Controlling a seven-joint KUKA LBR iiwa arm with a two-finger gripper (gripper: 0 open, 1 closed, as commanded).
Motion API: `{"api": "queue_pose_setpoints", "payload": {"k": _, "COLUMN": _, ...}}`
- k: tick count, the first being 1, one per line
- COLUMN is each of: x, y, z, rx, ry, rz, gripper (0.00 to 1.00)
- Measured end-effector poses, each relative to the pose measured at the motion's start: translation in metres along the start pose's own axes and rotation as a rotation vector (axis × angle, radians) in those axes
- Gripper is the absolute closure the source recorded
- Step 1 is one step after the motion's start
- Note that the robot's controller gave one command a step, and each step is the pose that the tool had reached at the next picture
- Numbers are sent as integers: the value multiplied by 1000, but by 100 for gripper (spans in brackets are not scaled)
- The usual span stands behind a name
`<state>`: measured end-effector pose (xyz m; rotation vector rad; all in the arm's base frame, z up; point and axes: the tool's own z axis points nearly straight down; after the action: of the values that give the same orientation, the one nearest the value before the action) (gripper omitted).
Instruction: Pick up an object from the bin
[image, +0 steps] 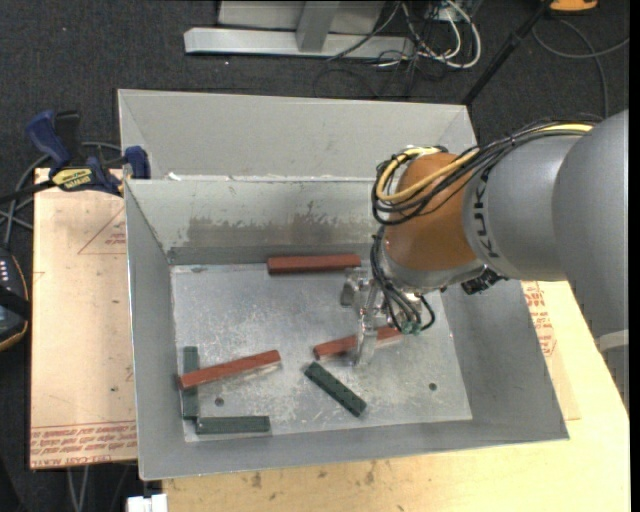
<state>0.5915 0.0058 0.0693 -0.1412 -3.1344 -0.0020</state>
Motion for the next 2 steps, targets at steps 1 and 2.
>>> {"api": "queue_pose_setpoints", "payload": {"k": 1, "x": -1, "y": 0, "z": -1, "rx": 0, "ry": -3, "rz": 0, "gripper": 0}}
{"api": "queue_pose_setpoints", "payload": {"k": 2, "x": -1, "y": 1, "z": -1, "rx": -1, "ry": -7, "rz": 1, "gripper": 100}}
